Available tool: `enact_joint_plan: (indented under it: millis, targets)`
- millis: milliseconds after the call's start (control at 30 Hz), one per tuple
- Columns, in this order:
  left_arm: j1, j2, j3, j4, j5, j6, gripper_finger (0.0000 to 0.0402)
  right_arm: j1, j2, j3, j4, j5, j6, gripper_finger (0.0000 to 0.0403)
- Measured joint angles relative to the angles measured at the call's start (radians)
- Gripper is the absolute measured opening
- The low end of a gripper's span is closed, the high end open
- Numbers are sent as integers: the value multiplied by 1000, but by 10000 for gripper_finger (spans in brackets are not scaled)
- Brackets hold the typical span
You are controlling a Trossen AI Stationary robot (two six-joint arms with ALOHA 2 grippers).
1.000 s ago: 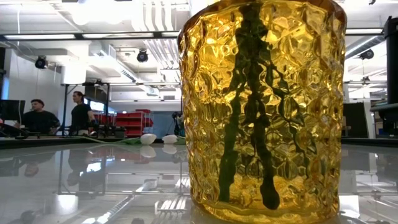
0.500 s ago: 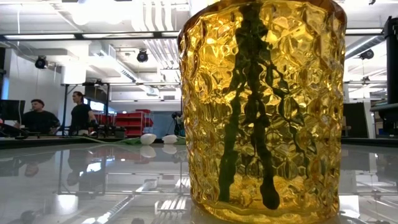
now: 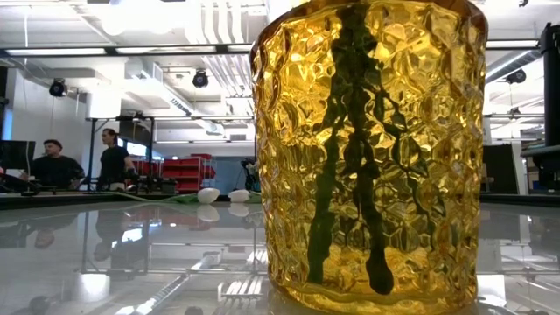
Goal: Sort flowers into vase by color
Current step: Put the white flower into the red vase
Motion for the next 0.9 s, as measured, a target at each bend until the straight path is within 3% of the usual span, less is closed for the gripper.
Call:
enact_joint_plan:
  millis: [233,500,733,900]
  targets:
    - [1,0,0,2,-14,0,206,0,2,-4,0,-8,149,155]
    - [1,0,0,2,-24,12,206,0,1,15,-3,-8,165,156]
    - [1,0,0,2,-25,38,206,0,3,58,-209,50,238,163]
    - [1,0,0,2,-25,57,206,0,2,114,-232,55,253,195]
